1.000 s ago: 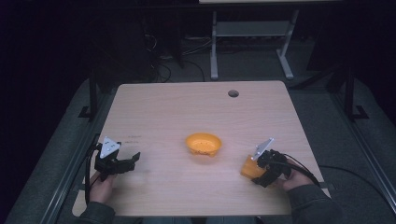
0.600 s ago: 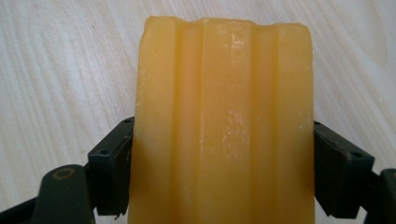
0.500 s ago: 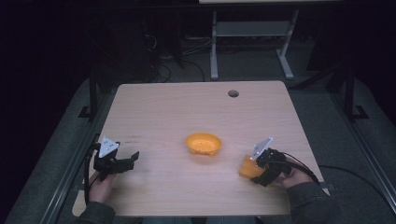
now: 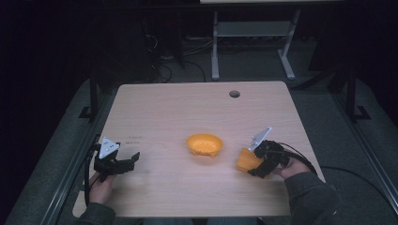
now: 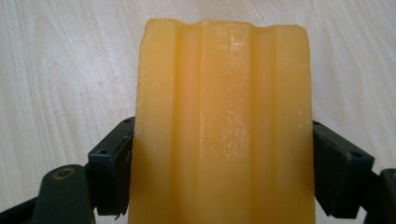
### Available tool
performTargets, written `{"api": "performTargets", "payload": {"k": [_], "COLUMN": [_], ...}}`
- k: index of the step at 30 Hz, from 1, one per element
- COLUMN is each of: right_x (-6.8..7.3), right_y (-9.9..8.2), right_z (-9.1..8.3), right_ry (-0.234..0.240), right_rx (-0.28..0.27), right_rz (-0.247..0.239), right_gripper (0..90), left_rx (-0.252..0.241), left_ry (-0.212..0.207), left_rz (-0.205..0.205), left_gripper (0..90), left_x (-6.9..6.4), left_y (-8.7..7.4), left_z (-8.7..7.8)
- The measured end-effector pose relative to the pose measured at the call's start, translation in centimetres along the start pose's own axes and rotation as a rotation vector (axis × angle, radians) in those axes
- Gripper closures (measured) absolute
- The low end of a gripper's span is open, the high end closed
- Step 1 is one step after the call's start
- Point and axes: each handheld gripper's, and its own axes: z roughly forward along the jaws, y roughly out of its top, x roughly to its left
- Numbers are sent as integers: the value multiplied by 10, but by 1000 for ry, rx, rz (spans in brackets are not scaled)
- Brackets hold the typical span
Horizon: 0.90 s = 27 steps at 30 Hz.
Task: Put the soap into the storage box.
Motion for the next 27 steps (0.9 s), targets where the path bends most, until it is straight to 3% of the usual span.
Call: {"api": "performTargets", "payload": {"k": [27], "right_x": [-18], "right_y": [26], "right_z": [-9], "right_ry": [15], "right_rx": [-3], "right_rz": [-32], "right_gripper": [205], "left_rx": [-1], "left_ry": [1], "left_rz": [-5], "left_gripper": [141], "left_x": [0], "left_y": [0], "left_z": [0]}}
